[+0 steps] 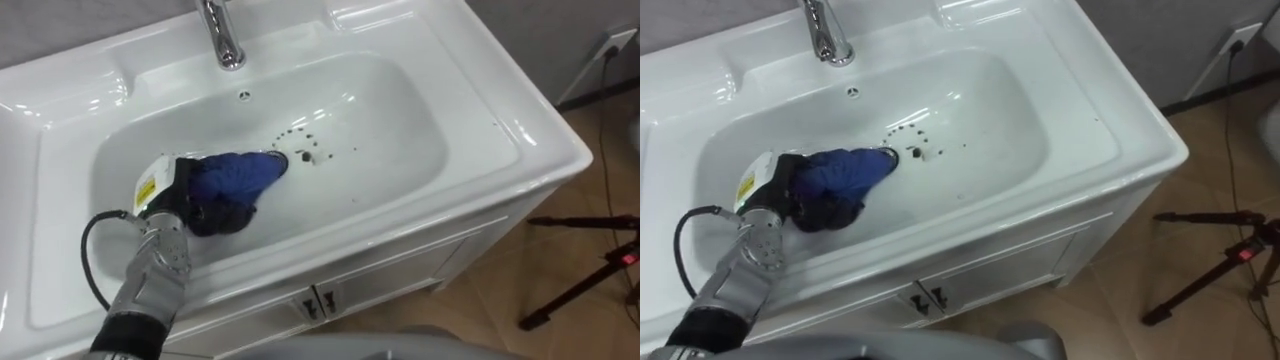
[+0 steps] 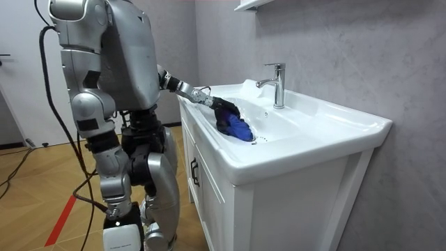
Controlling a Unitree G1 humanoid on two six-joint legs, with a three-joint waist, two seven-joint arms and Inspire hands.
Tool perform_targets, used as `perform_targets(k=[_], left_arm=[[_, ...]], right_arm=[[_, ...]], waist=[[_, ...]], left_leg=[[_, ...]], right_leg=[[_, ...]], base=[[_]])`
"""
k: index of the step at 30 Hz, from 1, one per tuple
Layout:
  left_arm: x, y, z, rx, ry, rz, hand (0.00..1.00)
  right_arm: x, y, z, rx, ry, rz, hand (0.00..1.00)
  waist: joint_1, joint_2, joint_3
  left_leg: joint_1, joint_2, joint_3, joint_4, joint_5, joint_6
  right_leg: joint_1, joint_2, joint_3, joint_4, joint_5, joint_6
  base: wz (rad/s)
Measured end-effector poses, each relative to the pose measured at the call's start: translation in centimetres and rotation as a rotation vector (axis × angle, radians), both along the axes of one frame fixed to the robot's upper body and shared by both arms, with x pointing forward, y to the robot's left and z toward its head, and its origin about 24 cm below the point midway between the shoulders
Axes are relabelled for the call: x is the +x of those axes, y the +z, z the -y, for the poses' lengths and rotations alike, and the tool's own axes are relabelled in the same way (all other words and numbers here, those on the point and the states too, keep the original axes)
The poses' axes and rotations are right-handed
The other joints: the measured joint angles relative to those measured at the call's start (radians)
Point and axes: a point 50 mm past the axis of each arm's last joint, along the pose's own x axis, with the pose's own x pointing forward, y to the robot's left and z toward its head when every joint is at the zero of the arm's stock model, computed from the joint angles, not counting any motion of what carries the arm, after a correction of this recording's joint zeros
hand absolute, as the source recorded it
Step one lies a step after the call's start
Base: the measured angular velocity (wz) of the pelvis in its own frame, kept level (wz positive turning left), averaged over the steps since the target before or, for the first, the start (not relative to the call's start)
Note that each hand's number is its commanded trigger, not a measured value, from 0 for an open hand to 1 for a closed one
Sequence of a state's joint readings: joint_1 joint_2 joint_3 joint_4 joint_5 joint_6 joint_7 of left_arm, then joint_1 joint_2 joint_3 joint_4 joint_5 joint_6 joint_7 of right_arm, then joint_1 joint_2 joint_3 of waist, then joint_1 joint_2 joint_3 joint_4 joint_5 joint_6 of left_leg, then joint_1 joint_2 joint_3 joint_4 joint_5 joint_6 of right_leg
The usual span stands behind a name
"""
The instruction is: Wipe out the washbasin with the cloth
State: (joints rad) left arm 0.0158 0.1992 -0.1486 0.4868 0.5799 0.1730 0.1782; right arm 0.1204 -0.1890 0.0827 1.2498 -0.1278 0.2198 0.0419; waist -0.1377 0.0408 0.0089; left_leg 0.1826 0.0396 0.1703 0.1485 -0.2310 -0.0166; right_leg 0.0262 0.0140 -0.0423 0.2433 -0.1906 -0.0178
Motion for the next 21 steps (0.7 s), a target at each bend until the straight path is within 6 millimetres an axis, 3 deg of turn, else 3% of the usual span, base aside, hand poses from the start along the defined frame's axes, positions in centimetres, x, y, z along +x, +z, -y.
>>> perform_targets(k=[4,13,21], left_arm=[[0.7,0.2,1.3,-0.042,-0.033,-0.007,1.0],[3.4,2.3,7.0,-0.091,-0.31,-0.007,1.0],[4.5,3.2,8.0,-0.125,-0.35,-0.012,1.0]], right_arm=[[0.2,-0.1,-0.3,0.01,0.037,-0.005,0.0],[2.2,-0.2,-1.2,0.026,0.076,0.044,0.0],[2.1,-0.3,-1.3,0.029,0.091,0.03,0.0]], waist=[[-0.011,-0.006,-0.0005],[-0.086,-0.014,0.0046],[-0.125,0.0,0.0081]], left_leg=[[-0.005,0.0,0.019,0.0,0.0,0.0],[-0.013,-0.001,0.022,0.002,0.0,0.0],[-0.015,0.004,0.046,0.0,0.0,0.0]], right_leg=[[-0.005,-0.001,0.0,-0.002,0.004,0.002],[-0.007,-0.001,0.009,-0.007,0.007,0.004],[-0.004,0.005,0.023,-0.021,0.015,0.002]], base=[[-0.04],[-0.03],[-0.04]])
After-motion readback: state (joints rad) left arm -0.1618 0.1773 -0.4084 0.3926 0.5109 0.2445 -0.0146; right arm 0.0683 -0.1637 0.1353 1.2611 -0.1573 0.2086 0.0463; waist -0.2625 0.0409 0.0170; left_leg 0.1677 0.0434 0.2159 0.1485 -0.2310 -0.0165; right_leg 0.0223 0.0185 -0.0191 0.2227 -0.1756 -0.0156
